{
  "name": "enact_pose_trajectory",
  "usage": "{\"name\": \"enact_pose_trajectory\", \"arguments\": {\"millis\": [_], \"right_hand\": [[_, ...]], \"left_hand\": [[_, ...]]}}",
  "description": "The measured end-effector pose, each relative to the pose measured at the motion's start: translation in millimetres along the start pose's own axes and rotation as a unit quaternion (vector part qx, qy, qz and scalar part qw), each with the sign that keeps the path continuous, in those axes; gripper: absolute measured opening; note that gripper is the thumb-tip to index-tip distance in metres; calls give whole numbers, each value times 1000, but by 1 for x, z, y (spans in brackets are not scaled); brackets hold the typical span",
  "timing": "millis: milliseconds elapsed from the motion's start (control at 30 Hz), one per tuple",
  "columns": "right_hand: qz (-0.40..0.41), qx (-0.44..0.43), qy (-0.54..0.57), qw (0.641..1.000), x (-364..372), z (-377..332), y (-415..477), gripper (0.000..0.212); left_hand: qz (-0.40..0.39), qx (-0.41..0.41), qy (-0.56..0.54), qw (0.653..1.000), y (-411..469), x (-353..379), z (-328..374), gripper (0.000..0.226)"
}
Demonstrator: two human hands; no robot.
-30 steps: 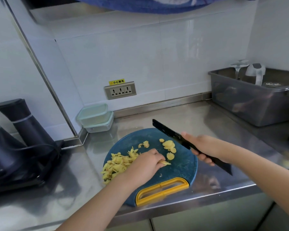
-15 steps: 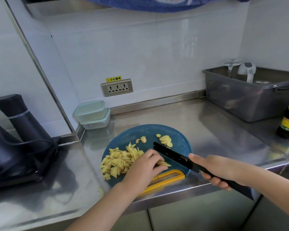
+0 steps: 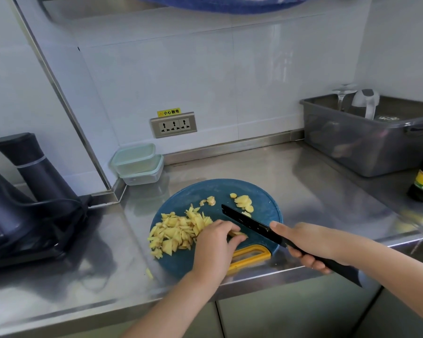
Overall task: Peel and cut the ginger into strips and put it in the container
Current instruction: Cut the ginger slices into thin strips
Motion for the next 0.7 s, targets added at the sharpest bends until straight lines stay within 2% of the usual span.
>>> {"name": "enact_pose_trajectory", "arguments": {"millis": [233, 500, 700], "right_hand": [[-2, -1, -21, 1000, 6, -4, 0, 64], [-46, 5, 20, 999, 13, -2, -3, 63], [-65, 20, 28, 997, 12, 1, -3, 62]], "left_hand": [[-63, 34, -8, 997, -2, 1, -1, 29], [-38, 89, 35, 995, 4, 3, 3, 20], [-22, 154, 47, 987, 1, 3, 6, 21]]}}
Point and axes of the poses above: each hand's wrist, its own y-axis towards the middle knuckle, its own x-axis out of the palm, z = x × y, the point moved 7 cm from there along y, towards the middle knuckle, and after that the axes turned 11 degrees about x, right-handed, at the moved point
